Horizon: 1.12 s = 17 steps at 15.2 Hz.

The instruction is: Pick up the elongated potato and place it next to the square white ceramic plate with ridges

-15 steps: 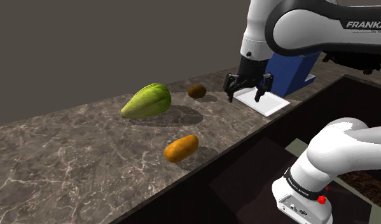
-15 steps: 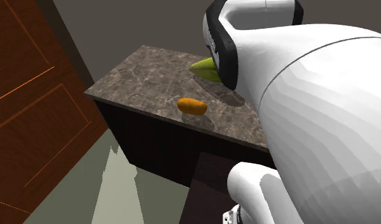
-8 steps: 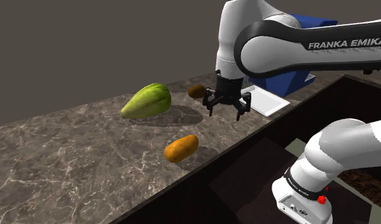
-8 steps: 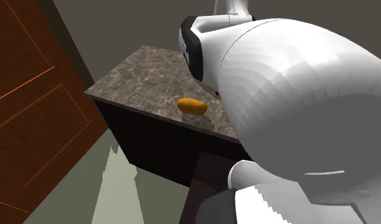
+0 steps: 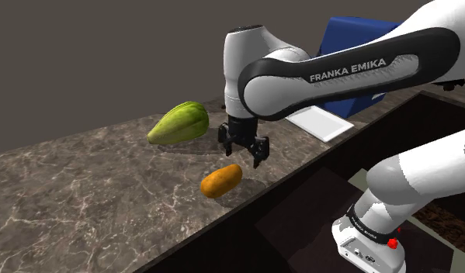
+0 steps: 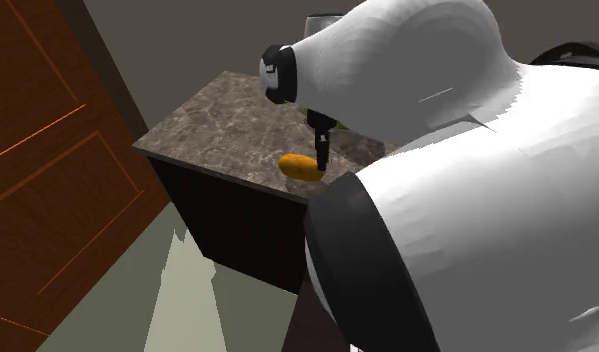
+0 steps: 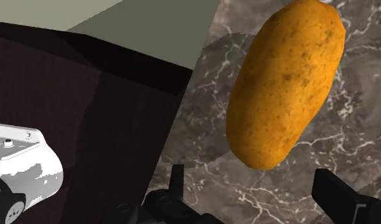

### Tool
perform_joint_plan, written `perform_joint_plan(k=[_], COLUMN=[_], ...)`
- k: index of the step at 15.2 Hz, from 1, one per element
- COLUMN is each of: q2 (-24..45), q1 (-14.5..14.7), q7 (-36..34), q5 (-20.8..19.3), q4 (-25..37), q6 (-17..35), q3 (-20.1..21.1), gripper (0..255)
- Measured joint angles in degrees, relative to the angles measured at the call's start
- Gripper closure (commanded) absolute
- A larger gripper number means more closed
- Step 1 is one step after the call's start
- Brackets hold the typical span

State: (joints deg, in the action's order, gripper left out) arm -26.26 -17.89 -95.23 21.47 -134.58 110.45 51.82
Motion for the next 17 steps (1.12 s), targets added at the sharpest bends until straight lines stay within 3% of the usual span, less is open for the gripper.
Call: perform_joint_plan(k=[2, 5, 10, 16, 17], q2=[4.5, 7.3, 9.8, 10.1, 10.1], q1=[-3.3, -5.1, -6.4, -6.5, -6.5], q7=[-6.0, -8.8, -10.1, -10.1, -10.1], q5=[-1.2, -2.2, -3.2, -3.3, -3.3], q4=[1.6, 1.5, -0.6, -1.1, -1.1], q6=[2.9, 5.7, 9.9, 10.6, 10.6], q3=[4.5, 7.1, 9.4, 9.7, 9.7], gripper=[0, 0, 0, 0, 255])
